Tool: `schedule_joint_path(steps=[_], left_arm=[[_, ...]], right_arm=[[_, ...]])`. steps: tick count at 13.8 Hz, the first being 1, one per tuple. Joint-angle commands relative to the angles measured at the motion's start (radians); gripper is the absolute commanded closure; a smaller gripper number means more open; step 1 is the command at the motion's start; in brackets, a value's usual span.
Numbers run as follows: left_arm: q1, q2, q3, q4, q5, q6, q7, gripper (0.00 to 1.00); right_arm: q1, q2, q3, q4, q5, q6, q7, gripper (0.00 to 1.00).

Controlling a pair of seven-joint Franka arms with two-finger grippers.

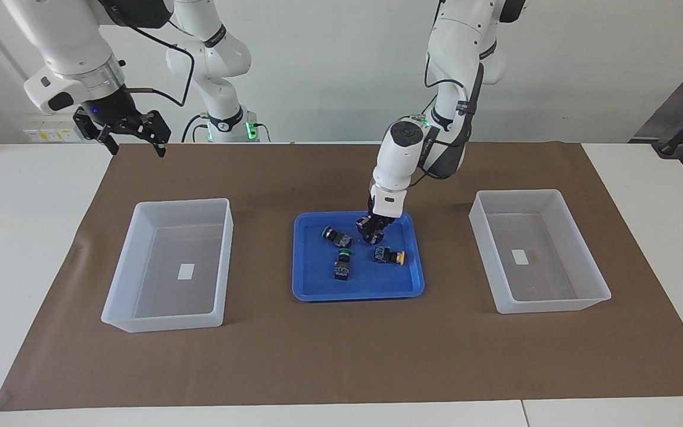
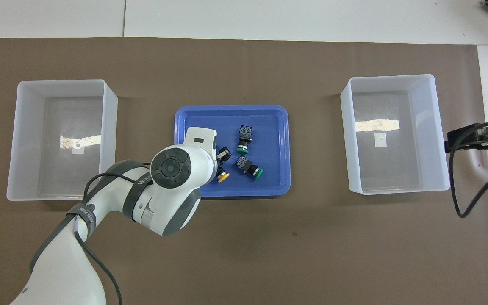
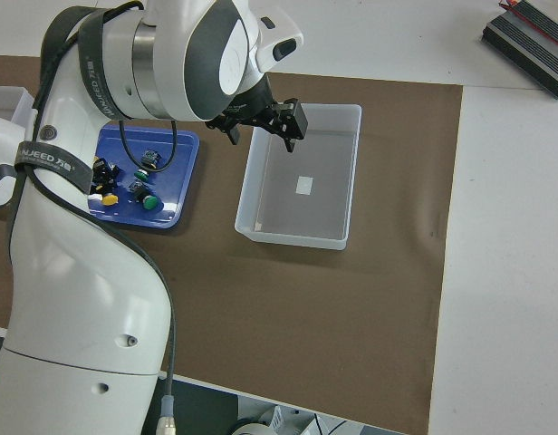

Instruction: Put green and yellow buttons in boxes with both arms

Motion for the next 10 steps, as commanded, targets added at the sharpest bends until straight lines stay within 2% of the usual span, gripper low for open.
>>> schedule_joint_path(steps=[1, 3, 5, 8, 10], left_arm=[[0.090, -0.025, -0.005, 0.143, -0.002, -0.214, 0.061, 1.00], [0.176, -0.035, -0.011, 0.237, -0.005, -0.352, 0.146, 1.00], [0.280, -0.040, -0.011, 0.318, -0.014, -0.464, 0.318, 1.00], [0.426, -0.042, -0.006, 0.317, -0.043, -0.490, 0.693, 1.00], [0.514, -0.051, -0.005, 0.293, -0.045, -0.483, 0.910, 1.00]], right_arm=[[-0.002, -0.003, 0.056, -0.025, 0.042, 0.063, 0.094, 0.00], [0.044, 0.023, 0.075, -0.059, 0.062, 0.143, 0.169, 0.00], [0.128, 0.124, 0.077, -0.047, 0.053, 0.234, 0.317, 0.00], [0.229, 0.270, 0.077, -0.025, 0.039, 0.394, 0.459, 0.00], [0.282, 0.336, 0.077, -0.027, 0.039, 0.483, 0.520, 0.00]])
